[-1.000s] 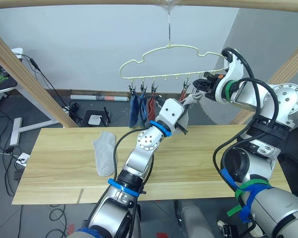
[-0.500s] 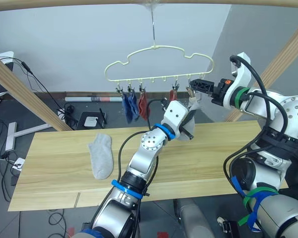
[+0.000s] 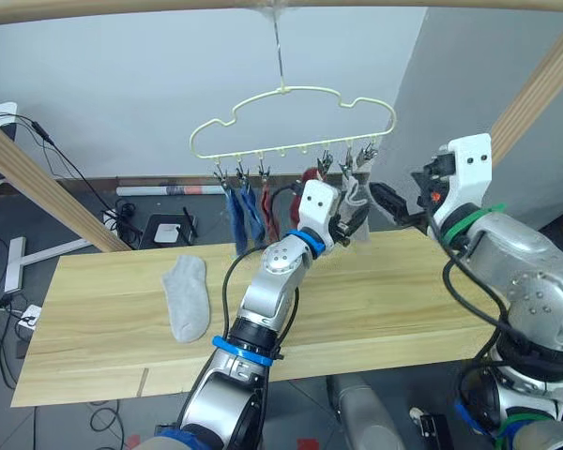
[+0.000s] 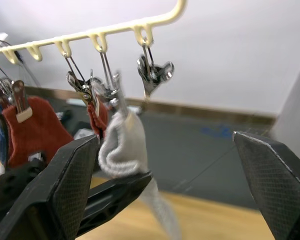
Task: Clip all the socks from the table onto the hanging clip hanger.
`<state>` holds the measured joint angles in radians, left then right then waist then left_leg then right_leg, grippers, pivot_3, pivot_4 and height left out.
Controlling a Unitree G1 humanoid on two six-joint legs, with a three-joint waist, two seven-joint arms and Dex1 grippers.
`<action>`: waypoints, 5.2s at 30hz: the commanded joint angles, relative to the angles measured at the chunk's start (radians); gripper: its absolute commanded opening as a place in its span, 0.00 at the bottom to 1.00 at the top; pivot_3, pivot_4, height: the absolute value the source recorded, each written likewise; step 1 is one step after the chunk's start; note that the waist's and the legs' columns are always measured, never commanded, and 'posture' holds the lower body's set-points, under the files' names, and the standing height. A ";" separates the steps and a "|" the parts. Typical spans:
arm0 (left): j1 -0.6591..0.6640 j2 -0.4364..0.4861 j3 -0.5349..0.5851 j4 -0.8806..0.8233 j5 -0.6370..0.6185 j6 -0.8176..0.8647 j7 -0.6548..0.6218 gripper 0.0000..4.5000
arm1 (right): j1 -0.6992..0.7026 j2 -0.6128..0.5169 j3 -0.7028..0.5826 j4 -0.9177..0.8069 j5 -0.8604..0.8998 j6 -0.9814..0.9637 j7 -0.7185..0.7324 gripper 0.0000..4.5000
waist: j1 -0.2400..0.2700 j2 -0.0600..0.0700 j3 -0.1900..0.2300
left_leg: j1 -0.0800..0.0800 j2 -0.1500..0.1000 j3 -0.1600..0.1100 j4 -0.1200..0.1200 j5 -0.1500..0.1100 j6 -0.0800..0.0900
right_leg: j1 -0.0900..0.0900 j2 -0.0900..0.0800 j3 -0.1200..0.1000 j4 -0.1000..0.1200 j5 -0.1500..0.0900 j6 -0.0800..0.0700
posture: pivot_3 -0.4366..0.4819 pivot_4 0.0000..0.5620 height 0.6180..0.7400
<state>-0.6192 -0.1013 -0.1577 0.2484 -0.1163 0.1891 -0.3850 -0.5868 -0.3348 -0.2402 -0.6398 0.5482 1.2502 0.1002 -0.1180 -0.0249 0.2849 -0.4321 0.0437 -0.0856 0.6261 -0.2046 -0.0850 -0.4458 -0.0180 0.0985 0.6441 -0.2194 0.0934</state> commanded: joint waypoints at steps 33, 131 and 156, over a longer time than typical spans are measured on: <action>0.086 0.572 0.200 -0.641 -0.359 0.394 -0.307 0.86 | 0.034 0.253 0.274 0.312 -0.480 -0.704 -0.165 0.58 | 0.034 0.000 0.002 | 0.001 0.002 0.000 -0.001 0.000 0.000 | -0.001 0.001 0.000 0.001 0.000 -0.001 | 0.47 0.52 1.00; 0.503 0.574 0.243 -0.359 -0.152 0.248 0.013 0.99 | -0.181 0.008 0.130 0.386 -0.266 -0.257 0.173 0.00 | 0.063 0.001 0.003 | 0.001 0.002 0.000 0.001 0.000 0.000 | -0.001 0.001 0.000 0.002 -0.002 -0.005 | 0.48 0.48 1.00; 0.347 0.463 0.296 0.131 -0.060 0.166 0.068 0.69 | -0.213 -0.019 0.111 0.369 -0.229 -0.152 0.140 0.00 | 0.064 0.002 0.003 | 0.001 0.002 0.000 0.001 0.000 0.000 | 0.000 0.000 -0.001 0.003 0.000 -0.002 | 0.44 0.51 1.00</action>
<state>-0.2902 0.3714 0.1462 0.3646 -0.1749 0.3412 -0.3000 -0.7938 -0.3404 -0.1074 -0.2363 0.3112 1.0934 0.2392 -0.0541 -0.0234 0.2882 -0.4308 0.0452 -0.0857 0.6268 -0.2045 -0.0852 -0.4456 -0.0180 0.0973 0.6471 -0.2191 0.0916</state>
